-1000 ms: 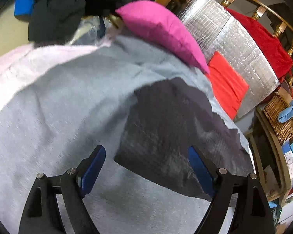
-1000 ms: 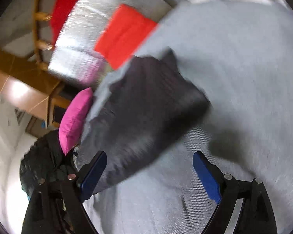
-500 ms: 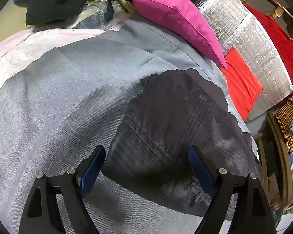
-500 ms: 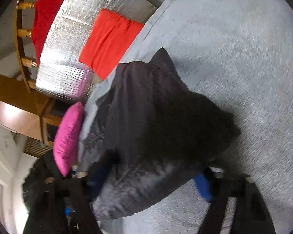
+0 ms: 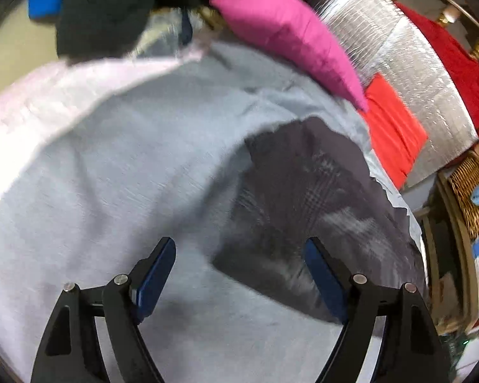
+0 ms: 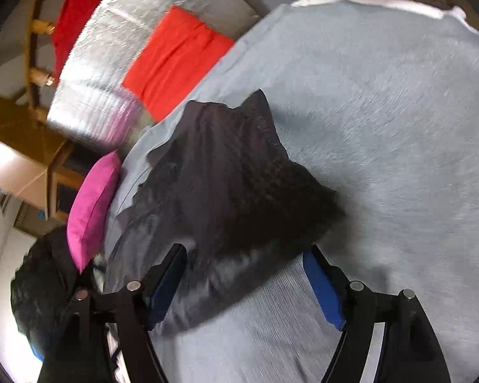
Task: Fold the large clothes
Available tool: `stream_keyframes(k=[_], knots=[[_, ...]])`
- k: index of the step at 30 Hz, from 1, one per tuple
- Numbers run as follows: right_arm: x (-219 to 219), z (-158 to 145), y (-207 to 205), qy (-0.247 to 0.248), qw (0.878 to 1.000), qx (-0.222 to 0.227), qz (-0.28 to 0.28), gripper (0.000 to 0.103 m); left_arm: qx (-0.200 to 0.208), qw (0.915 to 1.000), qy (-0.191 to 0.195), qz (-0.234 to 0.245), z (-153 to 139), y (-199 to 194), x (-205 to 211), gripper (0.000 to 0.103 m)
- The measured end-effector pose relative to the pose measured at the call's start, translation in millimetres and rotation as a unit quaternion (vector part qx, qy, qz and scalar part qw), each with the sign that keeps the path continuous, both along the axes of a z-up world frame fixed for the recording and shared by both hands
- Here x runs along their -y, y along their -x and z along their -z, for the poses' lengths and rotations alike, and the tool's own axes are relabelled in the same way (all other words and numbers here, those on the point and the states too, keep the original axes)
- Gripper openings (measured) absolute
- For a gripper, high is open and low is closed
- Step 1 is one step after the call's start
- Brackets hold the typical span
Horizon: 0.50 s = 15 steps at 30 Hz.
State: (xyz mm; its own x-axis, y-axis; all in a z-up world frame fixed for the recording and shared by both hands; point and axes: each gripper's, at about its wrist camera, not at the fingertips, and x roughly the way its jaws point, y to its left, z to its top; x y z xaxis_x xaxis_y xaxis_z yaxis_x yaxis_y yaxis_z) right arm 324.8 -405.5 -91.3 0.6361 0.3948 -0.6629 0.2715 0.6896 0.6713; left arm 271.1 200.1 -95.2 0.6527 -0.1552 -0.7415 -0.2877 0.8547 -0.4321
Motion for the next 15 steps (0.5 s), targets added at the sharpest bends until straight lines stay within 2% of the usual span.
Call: stream_keyframes(k=[2,3,7,8,10,12,14,15], knots=[[10,-14,15,0.021,0.999,0.009,-0.026,0.078,0.011,0.9995,-0.03,-0.004,-10,6,-11,0.083],[15,-24,22,0.051,0.998,0.015,-0.035,0.078,0.016,0.9989,-0.044,-0.004,-15,6,-16,0.083],[26,-61,16,0.118,0.99,0.048,-0.064,0.078,0.026,0.9946,-0.093,0.038,-41,-31,-19,0.083],[24,-74,4,0.149,0.984,0.06,-0.078,0.078,0.03,0.9927,-0.103,0.055,-46,-44,-14,0.083],[13,-91,-31,0.192,0.971,0.076,-0.123,0.078,0.021,0.9847,-0.125,0.119,-52,-86,7,0.083],[0,-96,-73,0.217,0.959,0.07,-0.17,0.078,-0.002,0.9746,-0.145,0.17,-52,-127,26,0.083],[-8,-95,-114,0.251,0.948,0.06,-0.187,0.078,-0.026,0.9702,-0.151,0.188,-49,-159,37,0.083],[-8,-92,-122,0.255,0.947,0.055,-0.189,0.078,-0.034,0.9682,-0.148,0.199,-46,-179,45,0.083]])
